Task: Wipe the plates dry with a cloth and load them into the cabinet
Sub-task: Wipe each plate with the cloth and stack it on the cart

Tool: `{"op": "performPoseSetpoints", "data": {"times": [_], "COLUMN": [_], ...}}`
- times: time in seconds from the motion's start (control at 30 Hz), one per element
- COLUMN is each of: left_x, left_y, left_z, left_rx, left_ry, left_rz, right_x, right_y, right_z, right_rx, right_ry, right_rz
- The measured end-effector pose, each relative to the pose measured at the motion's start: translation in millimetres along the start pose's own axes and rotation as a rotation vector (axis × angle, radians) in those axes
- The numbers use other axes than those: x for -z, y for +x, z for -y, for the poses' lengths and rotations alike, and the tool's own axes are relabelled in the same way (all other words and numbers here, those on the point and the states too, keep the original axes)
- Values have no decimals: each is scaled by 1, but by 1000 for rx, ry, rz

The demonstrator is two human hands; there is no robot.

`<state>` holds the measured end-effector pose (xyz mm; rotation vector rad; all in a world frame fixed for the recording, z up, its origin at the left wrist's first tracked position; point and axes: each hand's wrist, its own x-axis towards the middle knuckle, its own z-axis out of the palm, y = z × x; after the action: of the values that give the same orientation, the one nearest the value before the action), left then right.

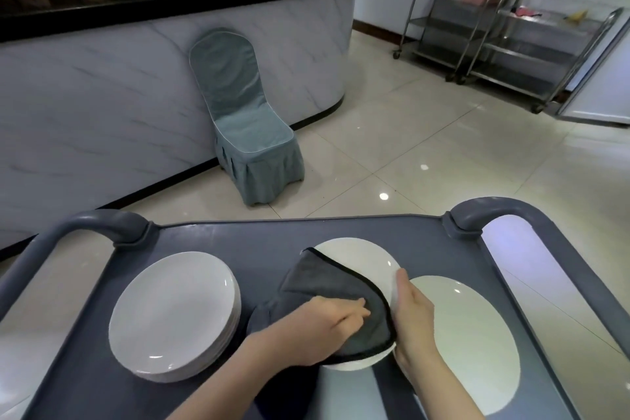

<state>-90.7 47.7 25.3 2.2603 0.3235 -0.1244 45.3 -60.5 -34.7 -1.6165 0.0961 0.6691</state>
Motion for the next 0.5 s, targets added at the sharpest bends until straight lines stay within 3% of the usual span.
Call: {"op": "performPoseSetpoints", "data": {"times": [0.07,0.13,0.23,0.33,0.5], "left_x": [-7,-15,-33,-43,-6], "left_y": [-4,-9,-12,-4,27], "left_z": [7,13,17,16,15], "left_rx": [-155,-280,-301,-349,-54], "left_ry": [257,438,504,608,648], "left_rz": [-178,-248,-109,-143,-216], "right_x": [1,1,1,0,-6], "right_y": [-2,-5,-10,-18,-33], "right_z": [0,1,4,8,17], "right_rx": [-1,-8,6,14,26], "right_ry": [22,61,74,96,131], "right_rz": [-14,-23,-27,-19,9]}}
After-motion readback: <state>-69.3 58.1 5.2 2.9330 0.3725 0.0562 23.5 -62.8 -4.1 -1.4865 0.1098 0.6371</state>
